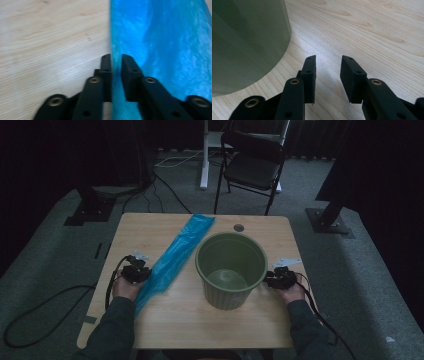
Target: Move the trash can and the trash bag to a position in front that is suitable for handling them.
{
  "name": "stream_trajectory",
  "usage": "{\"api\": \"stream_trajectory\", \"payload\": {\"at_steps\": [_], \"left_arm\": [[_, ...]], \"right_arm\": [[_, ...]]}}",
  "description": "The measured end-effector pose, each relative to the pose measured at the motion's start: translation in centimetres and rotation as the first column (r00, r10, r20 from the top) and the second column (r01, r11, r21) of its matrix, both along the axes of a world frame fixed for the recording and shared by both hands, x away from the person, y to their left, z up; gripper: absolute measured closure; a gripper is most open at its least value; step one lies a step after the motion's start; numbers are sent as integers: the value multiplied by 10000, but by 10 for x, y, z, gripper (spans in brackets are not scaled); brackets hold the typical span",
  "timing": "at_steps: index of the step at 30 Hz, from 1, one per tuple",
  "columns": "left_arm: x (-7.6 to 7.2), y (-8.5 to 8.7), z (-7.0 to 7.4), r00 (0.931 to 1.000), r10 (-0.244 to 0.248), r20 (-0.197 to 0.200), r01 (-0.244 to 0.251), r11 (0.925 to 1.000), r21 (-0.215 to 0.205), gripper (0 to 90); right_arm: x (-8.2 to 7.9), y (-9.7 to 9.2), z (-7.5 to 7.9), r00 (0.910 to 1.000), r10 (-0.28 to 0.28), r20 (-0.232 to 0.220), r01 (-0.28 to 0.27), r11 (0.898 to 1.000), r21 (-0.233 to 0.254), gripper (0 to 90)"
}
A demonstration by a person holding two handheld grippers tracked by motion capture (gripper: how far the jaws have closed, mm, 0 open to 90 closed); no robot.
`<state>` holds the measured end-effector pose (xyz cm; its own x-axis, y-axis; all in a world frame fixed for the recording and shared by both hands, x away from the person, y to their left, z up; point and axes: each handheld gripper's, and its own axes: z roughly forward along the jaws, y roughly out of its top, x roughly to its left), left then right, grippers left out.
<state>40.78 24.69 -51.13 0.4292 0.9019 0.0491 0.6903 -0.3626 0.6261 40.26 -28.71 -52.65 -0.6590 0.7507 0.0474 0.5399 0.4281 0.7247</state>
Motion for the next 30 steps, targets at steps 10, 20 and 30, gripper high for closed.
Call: {"api": "stream_trajectory", "payload": {"at_steps": [10, 20, 30], "left_arm": [[6, -46, 25, 9897, -1225, 745, 1308, 9842, -1194, 569], [37, -85, 8, 9925, -1221, 19, 1221, 9921, -295, 561], [20, -66, 3, 9861, -1602, -433, 1609, 9869, 126, 861]], "right_arm": [[-1, 1, 4, 10000, 35, 90, -36, 9999, 117, 630], [-4, 10, 9, 9992, 322, 217, -324, 9994, 110, 600], [-7, 11, 12, 9986, 505, 135, -508, 9984, 229, 586]]}}
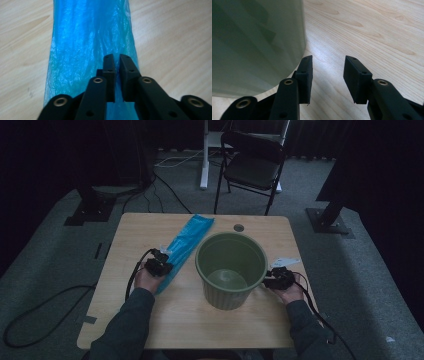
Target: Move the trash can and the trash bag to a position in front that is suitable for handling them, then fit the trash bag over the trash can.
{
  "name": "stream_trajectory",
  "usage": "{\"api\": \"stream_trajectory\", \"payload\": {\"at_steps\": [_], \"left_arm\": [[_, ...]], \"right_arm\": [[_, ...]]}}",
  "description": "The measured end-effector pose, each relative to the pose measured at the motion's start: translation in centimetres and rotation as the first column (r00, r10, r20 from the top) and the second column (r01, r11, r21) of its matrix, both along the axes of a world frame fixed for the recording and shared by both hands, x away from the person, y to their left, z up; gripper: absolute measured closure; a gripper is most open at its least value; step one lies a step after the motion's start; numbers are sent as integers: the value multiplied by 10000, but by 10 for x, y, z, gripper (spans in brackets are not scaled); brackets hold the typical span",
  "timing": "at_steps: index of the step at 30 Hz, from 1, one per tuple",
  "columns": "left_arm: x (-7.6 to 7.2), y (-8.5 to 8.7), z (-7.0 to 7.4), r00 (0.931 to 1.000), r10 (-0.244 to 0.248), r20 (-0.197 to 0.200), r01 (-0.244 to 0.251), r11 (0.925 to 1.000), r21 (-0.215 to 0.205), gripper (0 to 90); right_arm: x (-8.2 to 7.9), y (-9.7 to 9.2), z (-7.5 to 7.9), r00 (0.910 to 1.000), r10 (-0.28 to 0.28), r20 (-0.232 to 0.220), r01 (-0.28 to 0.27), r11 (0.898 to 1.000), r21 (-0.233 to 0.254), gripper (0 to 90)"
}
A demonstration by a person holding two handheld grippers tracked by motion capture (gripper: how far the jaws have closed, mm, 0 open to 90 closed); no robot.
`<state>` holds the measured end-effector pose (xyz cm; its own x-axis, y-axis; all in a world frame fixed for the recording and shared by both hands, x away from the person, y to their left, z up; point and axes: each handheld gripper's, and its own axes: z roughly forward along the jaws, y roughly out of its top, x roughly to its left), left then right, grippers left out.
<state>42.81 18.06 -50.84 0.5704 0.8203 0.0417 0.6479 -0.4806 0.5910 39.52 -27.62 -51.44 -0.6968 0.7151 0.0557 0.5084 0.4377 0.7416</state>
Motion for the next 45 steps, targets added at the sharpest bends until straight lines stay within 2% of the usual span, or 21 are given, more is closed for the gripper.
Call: {"api": "stream_trajectory", "payload": {"at_steps": [3, 9, 15, 18, 19, 20, 21, 22, 25, 32, 35, 37, 45], "left_arm": [[-14, 6, 3, 9998, -212, 41, 211, 9997, 113, 866], [-40, 20, 6, 9989, -459, 56, 459, 9989, -33, 857], [-63, 33, 7, 9975, -667, -248, 654, 9966, -493, 811], [-69, 33, 11, 9968, -791, -76, 784, 9946, -679, 764], [-69, 33, 11, 9968, -791, -76, 784, 9946, -679, 729], [-71, 32, 15, 9961, -852, 233, 867, 9935, -740, 729], [-71, 32, 17, 9955, -854, 403, 885, 9924, -852, 659], [-71, 31, 18, 9947, -858, 566, 909, 9914, -945, 628], [-70, 30, 20, 9913, -978, 882, 1059, 9900, -927, 562], [-68, 34, 22, 9906, -828, 1092, 962, 9876, -1242, 539], [-65, 37, 29, 9904, -651, 1222, 837, 9845, -1541, 529], [-61, 36, 31, 9907, -585, 1227, 791, 9823, -1700, 519], [-35, 30, 32, 9926, -525, 1092, 726, 9792, -1893, 523]], "right_arm": [[-4, 1, 5, 9998, 132, 141, -134, 9998, 121, 585], [-6, 4, 9, 9990, 406, 184, -410, 9989, 221, 585], [-7, 11, 11, 9967, 774, 248, -777, 9969, 124, 592], [-6, 13, 10, 9961, 860, 217, -864, 9960, 208, 592], [-6, 13, 10, 9961, 860, 217, -864, 9960, 208, 592], [-6, 14, 10, 9957, 905, 198, -909, 9956, 228, 593], [-6, 18, 10, 9944, 1035, 219, -1040, 9944, 204, 593], [-5, 20, 10, 9933, 1130, 227, -1134, 9934, 185, 592], [-4, 25, 10, 9912, 1299, 254, -1302, 9914, 114, 583], [-2, 24, 7, 9929, 1180, 112, -1180, 9930, -69, 540], [0, 21, 5, 9952, 978, 3, -978, 9951, -148, 521], [1, 20, 3, 9962, 874, -32, -874, 9960, -173, 513], [4, 16, 0, 9984, 563, -19, -563, 9974, -448, 484]]}}
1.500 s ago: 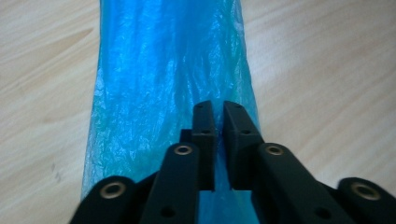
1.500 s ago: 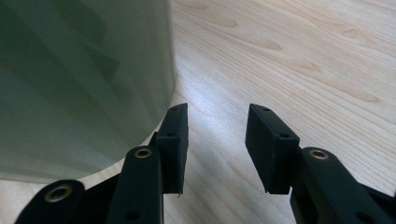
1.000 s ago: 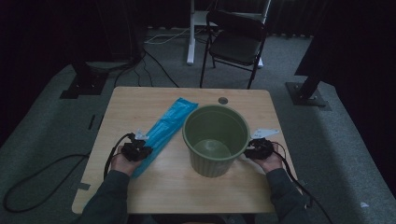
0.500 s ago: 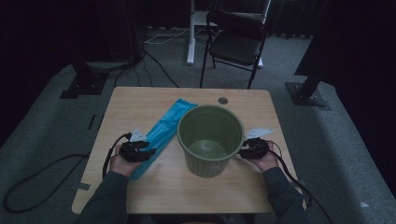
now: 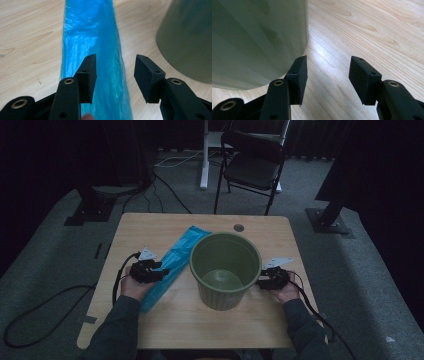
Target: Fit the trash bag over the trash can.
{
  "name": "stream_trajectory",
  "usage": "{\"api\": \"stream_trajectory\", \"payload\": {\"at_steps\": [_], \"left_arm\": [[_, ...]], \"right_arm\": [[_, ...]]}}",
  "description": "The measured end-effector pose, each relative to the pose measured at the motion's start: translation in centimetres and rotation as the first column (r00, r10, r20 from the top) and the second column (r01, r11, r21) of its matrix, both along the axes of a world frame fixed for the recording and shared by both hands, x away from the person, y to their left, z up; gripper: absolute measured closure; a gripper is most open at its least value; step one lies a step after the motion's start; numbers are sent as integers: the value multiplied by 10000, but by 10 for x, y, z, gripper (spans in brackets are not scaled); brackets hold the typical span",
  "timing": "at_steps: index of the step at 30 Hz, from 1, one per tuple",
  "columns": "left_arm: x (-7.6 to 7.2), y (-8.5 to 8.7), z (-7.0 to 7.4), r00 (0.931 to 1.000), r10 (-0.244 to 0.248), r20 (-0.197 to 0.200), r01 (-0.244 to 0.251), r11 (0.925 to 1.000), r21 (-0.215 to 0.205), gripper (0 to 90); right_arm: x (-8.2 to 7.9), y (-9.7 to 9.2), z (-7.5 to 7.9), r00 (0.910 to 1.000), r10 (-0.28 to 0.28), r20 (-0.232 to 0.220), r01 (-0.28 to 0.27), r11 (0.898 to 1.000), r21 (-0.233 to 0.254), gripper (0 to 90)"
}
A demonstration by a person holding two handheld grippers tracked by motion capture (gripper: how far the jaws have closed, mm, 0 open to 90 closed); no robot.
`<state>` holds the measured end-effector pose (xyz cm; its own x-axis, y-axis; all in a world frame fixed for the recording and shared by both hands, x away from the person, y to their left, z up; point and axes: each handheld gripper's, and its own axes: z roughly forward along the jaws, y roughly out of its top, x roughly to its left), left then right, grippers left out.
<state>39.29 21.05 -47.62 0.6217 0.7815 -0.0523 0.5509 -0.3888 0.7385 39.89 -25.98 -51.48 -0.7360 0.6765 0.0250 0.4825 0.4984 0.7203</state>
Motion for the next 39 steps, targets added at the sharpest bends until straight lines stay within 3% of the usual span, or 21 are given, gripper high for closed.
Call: {"api": "stream_trajectory", "payload": {"at_steps": [6, 12, 15, 21, 34, 36, 39], "left_arm": [[25, -1, 0, 9993, 294, -233, -298, 9994, -165, 525], [45, -1, 1, 9984, 409, -388, -407, 9992, 56, 534], [53, 2, -2, 9973, 570, -457, -572, 9984, -30, 543], [68, 3, -15, 9919, 937, -855, -901, 9949, 452, 553], [82, 1, -46, 9699, 1707, -1736, -1495, 9803, 1287, 514], [83, 1, -46, 9699, 1687, -1754, -1487, 9814, 1214, 513], [86, -3, -46, 9731, 1600, -1659, -1370, 9803, 1420, 506]], "right_arm": [[1, -3, -1, 9998, -61, -196, 59, 9999, -127, 538], [0, -1, -1, 9998, -3, -206, -1, 9997, -224, 558], [-1, -1, 0, 9998, -6, -181, 2, 9997, -250, 566], [-1, -2, -2, 9998, 27, -200, -32, 9996, -283, 572], [-3, -6, -3, 9994, 66, -335, -67, 10000, -27, 550], [-3, -6, -3, 9995, 72, -322, -74, 10000, -59, 549], [-3, -6, -3, 9994, 80, -343, -83, 9999, -74, 548]]}}
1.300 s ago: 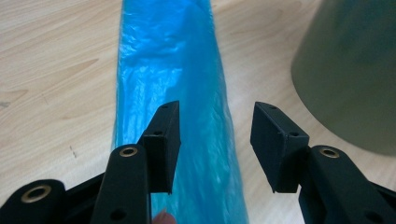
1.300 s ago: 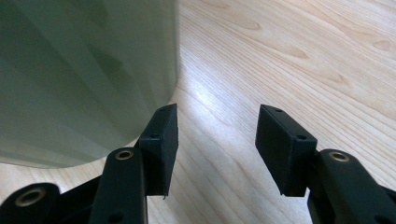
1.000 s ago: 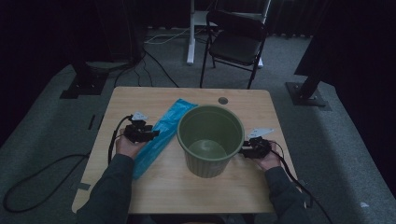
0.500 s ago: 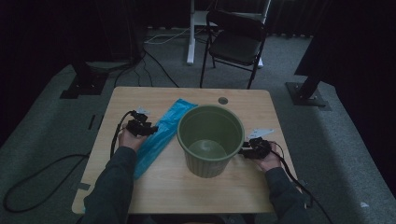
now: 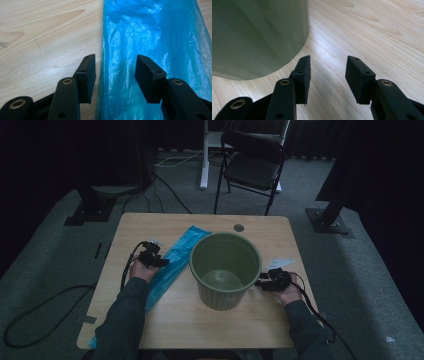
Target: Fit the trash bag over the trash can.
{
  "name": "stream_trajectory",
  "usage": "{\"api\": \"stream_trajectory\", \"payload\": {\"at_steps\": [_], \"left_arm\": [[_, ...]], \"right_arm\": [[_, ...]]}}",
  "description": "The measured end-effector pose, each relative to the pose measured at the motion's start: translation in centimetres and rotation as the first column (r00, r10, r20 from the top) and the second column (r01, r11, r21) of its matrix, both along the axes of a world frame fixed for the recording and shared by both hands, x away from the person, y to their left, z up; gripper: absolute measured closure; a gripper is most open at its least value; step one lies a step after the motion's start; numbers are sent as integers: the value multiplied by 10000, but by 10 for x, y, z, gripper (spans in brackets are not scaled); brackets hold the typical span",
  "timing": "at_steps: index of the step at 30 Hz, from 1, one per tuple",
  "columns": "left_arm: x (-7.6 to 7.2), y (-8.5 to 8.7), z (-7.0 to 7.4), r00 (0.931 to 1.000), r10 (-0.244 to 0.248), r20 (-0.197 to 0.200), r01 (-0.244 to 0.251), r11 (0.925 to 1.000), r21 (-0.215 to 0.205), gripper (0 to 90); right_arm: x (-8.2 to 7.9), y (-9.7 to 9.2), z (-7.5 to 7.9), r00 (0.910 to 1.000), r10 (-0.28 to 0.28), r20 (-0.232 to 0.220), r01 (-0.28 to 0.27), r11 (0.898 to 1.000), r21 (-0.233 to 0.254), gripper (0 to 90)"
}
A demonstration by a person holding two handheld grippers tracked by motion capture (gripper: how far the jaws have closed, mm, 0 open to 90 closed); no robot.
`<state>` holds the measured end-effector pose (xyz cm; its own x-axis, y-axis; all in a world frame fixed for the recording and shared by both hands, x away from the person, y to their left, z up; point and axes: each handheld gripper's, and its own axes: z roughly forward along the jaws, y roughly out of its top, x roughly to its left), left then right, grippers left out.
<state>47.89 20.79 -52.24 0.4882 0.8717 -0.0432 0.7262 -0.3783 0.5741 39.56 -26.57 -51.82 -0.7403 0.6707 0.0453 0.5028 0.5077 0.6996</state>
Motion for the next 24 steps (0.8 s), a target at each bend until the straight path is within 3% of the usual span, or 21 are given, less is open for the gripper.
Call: {"api": "stream_trajectory", "payload": {"at_steps": [9, 24], "left_arm": [[7, -16, -1, 9996, -194, 201, 186, 9989, 431, 473], [5, -25, -2, 9982, -459, 398, 445, 9984, 357, 526]], "right_arm": [[0, 2, -2, 9999, 90, -109, -91, 9999, -109, 544], [0, 5, -4, 9993, 264, -268, -271, 9994, -231, 544]]}}
